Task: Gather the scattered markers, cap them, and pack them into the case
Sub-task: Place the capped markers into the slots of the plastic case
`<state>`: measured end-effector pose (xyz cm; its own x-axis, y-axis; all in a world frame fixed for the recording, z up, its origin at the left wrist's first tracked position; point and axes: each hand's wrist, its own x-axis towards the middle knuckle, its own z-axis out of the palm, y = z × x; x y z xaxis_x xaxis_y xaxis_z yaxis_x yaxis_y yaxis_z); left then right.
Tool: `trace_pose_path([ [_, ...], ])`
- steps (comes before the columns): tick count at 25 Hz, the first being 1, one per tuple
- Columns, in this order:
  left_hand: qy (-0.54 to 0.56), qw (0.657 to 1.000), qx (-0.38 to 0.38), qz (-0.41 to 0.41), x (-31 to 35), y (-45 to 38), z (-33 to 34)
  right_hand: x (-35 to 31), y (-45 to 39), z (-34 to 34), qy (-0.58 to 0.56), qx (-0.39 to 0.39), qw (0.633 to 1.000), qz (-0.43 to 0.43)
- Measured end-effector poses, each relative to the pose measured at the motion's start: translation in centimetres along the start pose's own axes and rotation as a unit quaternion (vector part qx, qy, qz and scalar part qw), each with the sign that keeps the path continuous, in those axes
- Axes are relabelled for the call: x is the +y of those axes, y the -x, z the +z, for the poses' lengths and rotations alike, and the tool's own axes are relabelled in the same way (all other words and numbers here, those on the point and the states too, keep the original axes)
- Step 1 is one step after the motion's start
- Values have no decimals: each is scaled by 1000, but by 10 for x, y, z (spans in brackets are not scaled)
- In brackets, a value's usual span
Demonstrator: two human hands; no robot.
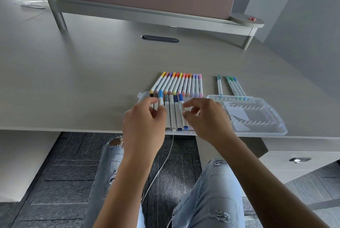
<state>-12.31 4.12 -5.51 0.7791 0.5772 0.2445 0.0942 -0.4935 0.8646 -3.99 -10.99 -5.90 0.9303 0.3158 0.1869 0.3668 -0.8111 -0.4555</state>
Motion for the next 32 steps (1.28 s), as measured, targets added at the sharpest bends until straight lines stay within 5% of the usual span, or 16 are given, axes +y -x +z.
trace_pose_path([
  [12, -29, 999, -10, 38, 3, 2, 18, 18, 3, 13, -22, 18, 997, -75],
  [19, -117, 987, -52, 99, 23, -2, 57, 54, 11, 2, -83, 150, 985, -36],
  [24, -257, 958, -58, 114, 25, -3, 80, 69, 12, 1, -147, 139, 979, -12],
  [32, -290, 949, -41, 116, 22, 1, 84, 69, 13, 0, -169, 120, 978, -7],
])
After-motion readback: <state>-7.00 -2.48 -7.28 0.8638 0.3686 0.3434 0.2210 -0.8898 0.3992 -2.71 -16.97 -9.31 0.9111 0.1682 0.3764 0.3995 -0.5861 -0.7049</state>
